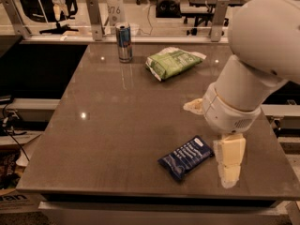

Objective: Move rxbar blueberry near green jalapeno chip bag

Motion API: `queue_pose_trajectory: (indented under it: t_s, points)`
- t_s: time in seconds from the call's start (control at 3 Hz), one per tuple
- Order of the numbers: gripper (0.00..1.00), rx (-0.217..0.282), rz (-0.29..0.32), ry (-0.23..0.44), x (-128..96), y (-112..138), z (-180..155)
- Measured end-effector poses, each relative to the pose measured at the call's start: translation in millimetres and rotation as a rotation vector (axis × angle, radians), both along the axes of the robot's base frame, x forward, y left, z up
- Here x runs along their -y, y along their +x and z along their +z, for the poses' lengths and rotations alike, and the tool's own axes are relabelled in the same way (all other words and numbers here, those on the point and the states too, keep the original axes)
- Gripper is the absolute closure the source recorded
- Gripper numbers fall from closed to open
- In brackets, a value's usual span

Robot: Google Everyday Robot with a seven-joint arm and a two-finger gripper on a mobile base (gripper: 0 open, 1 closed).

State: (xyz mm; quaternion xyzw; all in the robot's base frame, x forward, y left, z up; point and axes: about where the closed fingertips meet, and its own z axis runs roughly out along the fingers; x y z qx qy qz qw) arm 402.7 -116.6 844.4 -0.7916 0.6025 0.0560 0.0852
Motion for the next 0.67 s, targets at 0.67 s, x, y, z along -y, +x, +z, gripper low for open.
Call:
queue_pose_trajectory:
  t_s: [0.67]
  points:
    - [0.0,-0.037,0.032,-0.007,-6.8,-1.3,-20.3]
